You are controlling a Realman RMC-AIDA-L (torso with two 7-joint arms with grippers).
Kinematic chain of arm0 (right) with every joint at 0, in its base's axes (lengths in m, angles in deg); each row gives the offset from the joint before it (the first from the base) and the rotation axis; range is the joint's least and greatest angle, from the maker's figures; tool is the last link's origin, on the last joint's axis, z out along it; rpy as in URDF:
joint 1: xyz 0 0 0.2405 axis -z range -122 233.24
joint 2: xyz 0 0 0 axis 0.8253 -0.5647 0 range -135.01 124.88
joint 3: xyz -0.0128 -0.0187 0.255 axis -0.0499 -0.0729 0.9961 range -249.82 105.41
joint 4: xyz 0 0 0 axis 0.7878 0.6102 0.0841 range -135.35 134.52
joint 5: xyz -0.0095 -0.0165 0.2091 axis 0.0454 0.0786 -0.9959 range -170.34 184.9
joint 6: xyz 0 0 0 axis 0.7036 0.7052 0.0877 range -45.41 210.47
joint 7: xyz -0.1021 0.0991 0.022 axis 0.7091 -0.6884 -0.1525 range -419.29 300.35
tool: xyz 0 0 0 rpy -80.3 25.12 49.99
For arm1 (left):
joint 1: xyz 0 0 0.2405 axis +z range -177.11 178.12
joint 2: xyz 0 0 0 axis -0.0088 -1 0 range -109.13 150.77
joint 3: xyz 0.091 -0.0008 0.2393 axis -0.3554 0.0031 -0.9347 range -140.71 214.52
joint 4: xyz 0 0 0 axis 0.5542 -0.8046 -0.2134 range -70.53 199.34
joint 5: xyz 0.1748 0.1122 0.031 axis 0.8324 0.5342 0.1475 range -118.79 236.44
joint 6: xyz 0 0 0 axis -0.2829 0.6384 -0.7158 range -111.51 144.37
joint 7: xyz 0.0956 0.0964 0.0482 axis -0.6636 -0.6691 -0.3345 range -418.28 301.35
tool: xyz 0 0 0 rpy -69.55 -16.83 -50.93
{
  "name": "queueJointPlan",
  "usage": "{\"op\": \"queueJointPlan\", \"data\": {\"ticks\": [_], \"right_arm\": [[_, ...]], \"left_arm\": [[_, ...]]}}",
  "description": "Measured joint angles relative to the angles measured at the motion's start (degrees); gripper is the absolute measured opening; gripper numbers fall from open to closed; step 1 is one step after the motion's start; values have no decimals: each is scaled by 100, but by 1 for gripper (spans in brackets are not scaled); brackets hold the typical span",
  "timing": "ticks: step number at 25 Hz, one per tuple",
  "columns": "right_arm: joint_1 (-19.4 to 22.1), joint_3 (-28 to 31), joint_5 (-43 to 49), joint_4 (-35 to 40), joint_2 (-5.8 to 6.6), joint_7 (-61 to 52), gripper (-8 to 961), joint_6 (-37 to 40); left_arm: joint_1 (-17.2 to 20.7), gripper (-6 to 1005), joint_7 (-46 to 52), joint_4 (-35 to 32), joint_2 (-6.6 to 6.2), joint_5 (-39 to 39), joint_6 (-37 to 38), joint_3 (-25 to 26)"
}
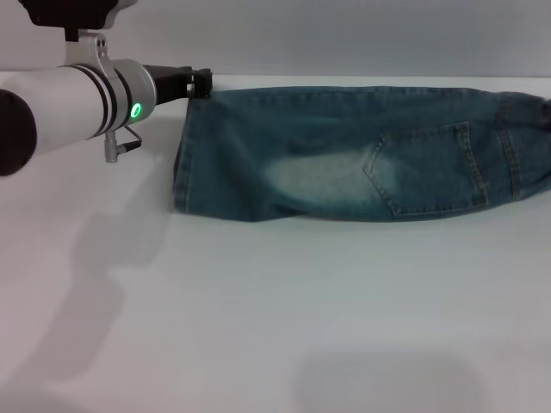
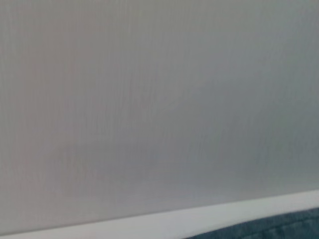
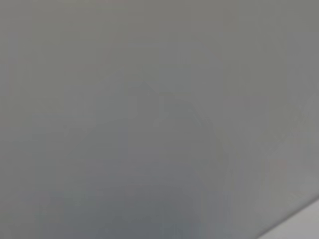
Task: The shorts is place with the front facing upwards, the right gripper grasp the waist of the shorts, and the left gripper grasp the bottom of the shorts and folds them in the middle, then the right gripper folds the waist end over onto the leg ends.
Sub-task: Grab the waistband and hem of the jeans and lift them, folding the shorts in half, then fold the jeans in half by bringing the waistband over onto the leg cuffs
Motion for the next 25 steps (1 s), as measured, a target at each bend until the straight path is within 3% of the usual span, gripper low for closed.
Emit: {"op": "queueJointPlan", "data": {"ticks": [6,11,15,18,25], "right_arm": [[244,29,-97,-146,-51,222,308,-47],[677,-18,-217,-214,-155,181,552,-199],[922,-89,-449,-29,-171,175,636,-366],[975,-92,-469,73,-171,173,700,-488],[786,-92,-448,465,-152,193,841,-512]], "left_arm": [[63,288,-3,142,-22,-10,-56,-21],[248,417,-6,464,-37,-12,-270,-29],[297,520,-10,525,-39,-10,-317,-33],[334,756,-131,574,-30,-8,-456,-43],[345,850,-174,608,-30,-16,-515,-182]]}}
